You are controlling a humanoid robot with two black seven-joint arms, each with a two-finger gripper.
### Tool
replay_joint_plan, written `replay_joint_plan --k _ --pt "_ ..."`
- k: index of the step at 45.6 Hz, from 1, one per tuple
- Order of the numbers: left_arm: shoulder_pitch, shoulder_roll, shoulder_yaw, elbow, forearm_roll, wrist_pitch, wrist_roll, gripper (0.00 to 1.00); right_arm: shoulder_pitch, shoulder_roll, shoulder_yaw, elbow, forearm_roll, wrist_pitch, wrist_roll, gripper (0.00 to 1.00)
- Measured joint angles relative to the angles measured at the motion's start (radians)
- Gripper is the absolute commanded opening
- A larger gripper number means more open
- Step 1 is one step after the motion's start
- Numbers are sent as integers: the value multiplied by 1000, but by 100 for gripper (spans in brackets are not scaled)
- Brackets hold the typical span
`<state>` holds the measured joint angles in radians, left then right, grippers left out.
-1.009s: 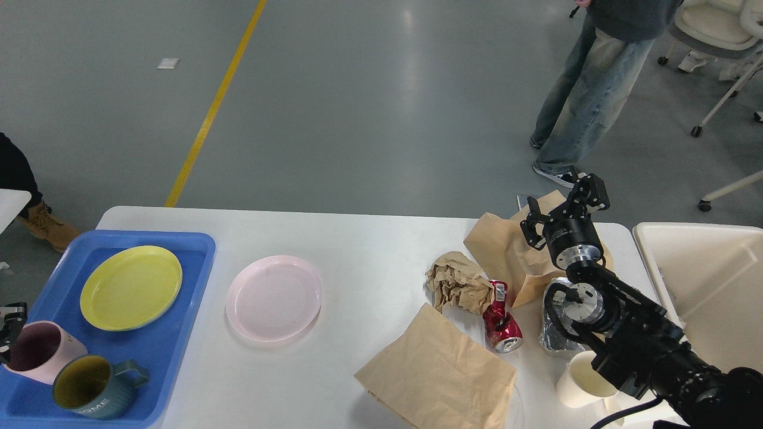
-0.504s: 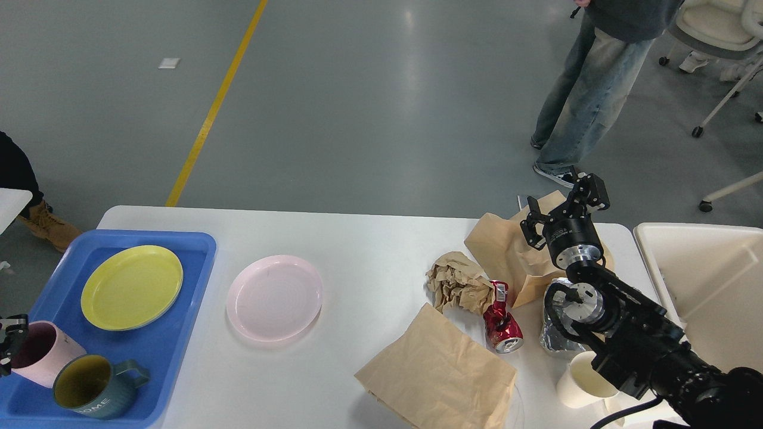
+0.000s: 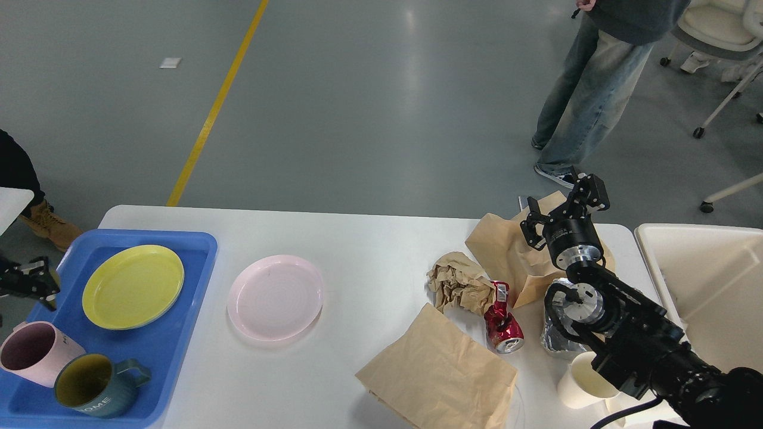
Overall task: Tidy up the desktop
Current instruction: 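Lift the left gripper away from the tray, then lower the left gripper to the pink plate's rim and grasp it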
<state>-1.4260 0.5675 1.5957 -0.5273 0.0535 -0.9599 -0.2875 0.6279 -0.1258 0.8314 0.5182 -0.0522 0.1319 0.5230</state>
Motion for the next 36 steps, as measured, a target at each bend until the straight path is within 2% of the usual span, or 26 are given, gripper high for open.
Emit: replay_joint_plan --k 17,20,29,36 --pt "-217 -285 0 -11 1 0 9 95 0 0 0 0 0 0 0 100" --pt "-286 -332 6 -28 1 0 9 95 0 0 0 0 0 0 0 100" --pt "-446 -353 46 -115 3 0 9 95 0 0 0 0 0 0 0 100" --pt "-440 -362 52 -126 3 0 11 95 0 0 0 0 0 0 0 100"
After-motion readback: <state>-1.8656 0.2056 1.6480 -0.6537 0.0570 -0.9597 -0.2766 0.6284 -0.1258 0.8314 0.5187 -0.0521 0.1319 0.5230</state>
